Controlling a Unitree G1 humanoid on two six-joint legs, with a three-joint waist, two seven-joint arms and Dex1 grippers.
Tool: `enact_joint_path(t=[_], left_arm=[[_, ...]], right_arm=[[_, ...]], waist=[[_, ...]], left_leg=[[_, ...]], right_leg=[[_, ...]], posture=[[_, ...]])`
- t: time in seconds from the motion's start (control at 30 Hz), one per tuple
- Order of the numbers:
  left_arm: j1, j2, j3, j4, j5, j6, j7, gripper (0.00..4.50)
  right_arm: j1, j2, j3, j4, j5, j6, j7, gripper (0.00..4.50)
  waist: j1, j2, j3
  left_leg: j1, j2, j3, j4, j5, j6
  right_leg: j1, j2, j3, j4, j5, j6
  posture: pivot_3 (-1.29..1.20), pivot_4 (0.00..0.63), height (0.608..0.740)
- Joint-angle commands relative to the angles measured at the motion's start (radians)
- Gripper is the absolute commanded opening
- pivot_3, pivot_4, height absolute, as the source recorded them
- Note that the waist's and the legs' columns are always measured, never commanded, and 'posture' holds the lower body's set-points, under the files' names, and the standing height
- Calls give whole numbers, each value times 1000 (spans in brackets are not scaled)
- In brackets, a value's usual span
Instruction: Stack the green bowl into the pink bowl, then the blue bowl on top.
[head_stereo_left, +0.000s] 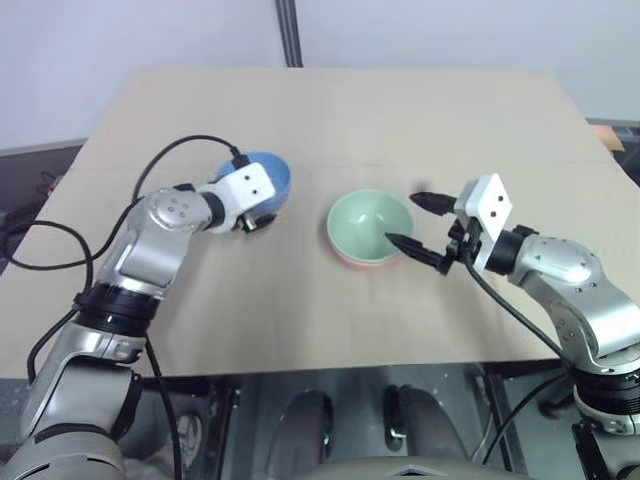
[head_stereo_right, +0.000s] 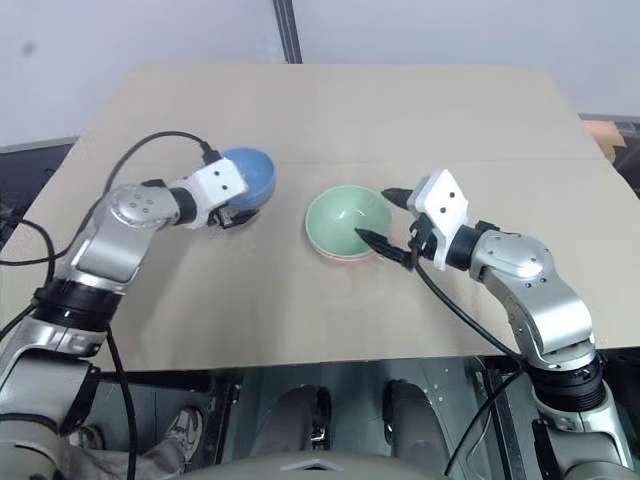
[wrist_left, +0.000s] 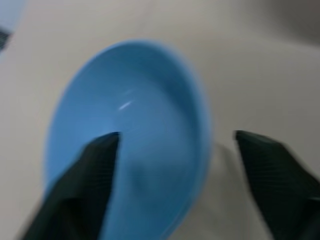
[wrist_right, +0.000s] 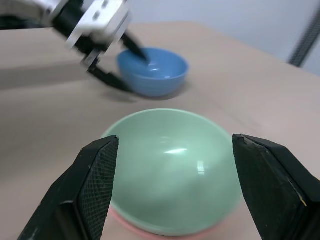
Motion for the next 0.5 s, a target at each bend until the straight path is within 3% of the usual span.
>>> enact_joint_path(t=[0.03,0.13,0.17,0.2,0.23,0.3,0.5], left_arm=[[-54,-10,-6,51,33,-57,-32,1740],[-67,-19,1,69,30,-69,-60,277],[-68,-20,11,57,13,-72,-79,47],[-67,-22,23,43,-6,-78,-98,47],[-65,-23,36,22,-31,-74,-123,0],[-61,-23,54,-9,-59,-71,-151,0],[-75,-64,123,-264,-241,-48,-253,0]], right_arm=[[15,-1,-41,-80,42,12,-32,3809],[20,3,-51,-96,72,29,-51,3809],[18,7,-63,-95,89,35,-57,3809],[16,10,-74,-93,93,31,-66,3809],[13,13,-85,-91,104,31,-73,4200],[12,9,-96,-91,121,31,-78,4460],[63,-12,-146,-101,104,-15,-124,4460]], waist=[[1,0,0],[1,0,0],[1,0,0],[1,0,0],[2,0,0],[2,0,0],[14,0,0]], left_leg=[[-1,0,0,0,0,0],[-1,0,0,0,0,0],[-1,0,0,0,0,0],[-1,0,0,1,0,0],[-1,0,0,1,0,0],[-2,0,0,2,0,0],[-4,1,-1,3,0,0]], right_leg=[[0,1,0,0,0,0],[-1,1,0,0,0,0],[-1,1,1,0,0,0],[-1,1,1,0,0,0],[-1,0,1,0,0,0],[-1,0,1,0,0,0],[-1,0,0,0,0,0]], posture=[[0,150,740],[0,150,740],[0,150,740],[0,150,740],[0,150,740],[0,150,740],[0,150,740]])
